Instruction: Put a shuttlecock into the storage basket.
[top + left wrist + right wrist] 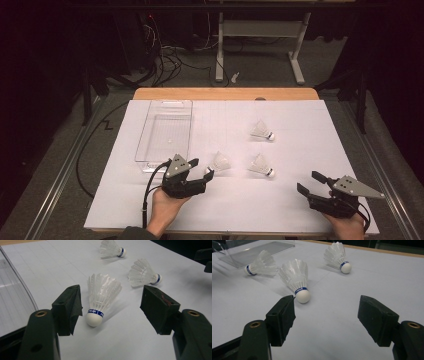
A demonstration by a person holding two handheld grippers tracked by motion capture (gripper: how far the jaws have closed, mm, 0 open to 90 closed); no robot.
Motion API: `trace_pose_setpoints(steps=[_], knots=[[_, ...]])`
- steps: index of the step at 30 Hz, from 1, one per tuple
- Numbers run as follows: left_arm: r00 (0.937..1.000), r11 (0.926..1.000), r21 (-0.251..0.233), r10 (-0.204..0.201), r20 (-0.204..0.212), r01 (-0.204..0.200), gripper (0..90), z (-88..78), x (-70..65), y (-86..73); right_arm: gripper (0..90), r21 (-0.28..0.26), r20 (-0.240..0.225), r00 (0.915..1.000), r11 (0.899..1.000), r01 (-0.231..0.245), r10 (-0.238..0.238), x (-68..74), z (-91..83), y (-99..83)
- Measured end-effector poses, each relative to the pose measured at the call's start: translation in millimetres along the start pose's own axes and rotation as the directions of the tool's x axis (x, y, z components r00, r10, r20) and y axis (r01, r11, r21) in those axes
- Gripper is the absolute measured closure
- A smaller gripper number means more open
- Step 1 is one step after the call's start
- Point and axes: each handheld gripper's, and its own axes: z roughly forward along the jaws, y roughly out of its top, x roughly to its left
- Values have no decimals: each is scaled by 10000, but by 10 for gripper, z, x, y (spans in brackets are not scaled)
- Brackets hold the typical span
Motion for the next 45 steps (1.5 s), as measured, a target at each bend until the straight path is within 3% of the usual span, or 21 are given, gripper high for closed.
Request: trace_pose_setpoints(steps=[18, 45], knots=[[9998, 10000, -74, -58, 164, 59, 339, 127, -22, 137, 302, 5, -34, 10000, 10000, -13, 13, -4, 1, -1], [9990, 9994, 239, 236, 380, -245, 342, 355, -99, 387, 303, 47, -161, 9999, 10000, 9, -8, -8, 15, -4]])
